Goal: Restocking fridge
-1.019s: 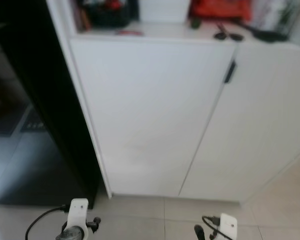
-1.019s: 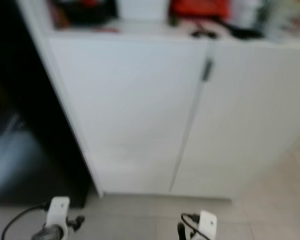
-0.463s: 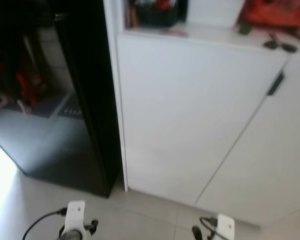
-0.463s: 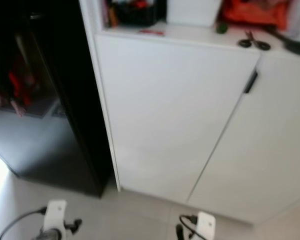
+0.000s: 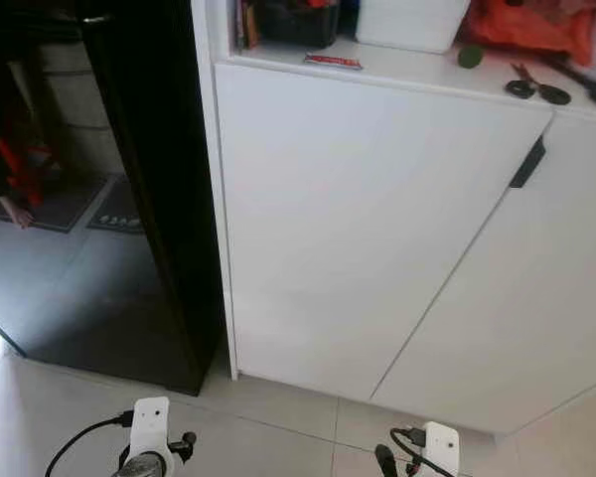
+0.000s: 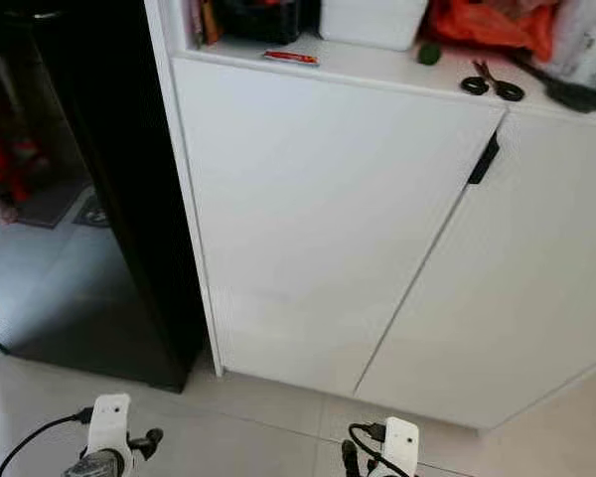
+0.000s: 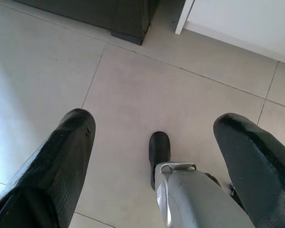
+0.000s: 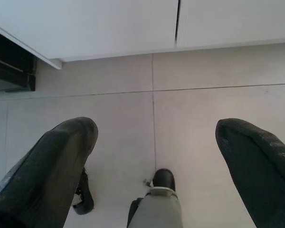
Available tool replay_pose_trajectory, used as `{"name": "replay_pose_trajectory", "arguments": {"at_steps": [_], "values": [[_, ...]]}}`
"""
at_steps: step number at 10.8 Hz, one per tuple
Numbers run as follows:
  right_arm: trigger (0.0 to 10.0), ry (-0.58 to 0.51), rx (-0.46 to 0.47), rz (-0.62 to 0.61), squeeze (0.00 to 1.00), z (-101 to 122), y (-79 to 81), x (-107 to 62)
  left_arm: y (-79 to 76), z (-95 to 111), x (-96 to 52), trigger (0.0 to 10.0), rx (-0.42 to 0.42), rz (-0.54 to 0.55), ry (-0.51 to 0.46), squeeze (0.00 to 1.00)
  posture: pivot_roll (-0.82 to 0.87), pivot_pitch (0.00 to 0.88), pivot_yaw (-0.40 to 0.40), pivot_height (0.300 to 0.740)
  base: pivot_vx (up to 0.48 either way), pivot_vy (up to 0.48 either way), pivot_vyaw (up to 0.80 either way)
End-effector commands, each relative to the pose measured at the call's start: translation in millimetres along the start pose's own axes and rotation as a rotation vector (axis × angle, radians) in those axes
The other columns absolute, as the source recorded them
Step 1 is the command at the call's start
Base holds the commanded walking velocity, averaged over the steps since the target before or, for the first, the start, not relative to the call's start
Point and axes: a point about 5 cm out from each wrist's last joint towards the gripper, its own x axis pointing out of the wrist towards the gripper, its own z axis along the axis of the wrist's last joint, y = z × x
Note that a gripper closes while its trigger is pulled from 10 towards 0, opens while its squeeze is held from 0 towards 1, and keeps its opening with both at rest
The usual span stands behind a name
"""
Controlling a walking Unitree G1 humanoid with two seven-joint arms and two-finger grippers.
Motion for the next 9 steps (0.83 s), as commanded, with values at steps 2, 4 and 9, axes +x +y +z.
{"name": "replay_pose_trajectory", "arguments": {"at_steps": [2, 4, 9], "values": [[10.0, -0.016, 0.009, -0.005, 0.0, 7.0, -2.1, 1.2, -3.4, 1.7, 0.8, 10.0, 0.02, -0.003, 0.01, 0.0, 0.07, 0.0, -0.103, 0.74, 0.0, 0.0, 0.0], [10.0, -0.025, 0.006, 0.003, 0.0, 10.6, -1.7, 1.9, -4.4, 4.8, 1.3, 10.0, 0.008, 0.002, -0.002, 0.0, 0.07, 0.0, -0.125, 0.74, 0.0, 0.0, 0.0], [10.0, -0.023, -0.018, 0.002, 0.0, 11.6, -3.8, 1.7, -4.7, 5.1, 1.5, 10.0, 0.017, -0.002, 0.004, 0.0, 0.08, 0.0, -0.133, 0.74, 0.0, 0.0, 0.0]]}}
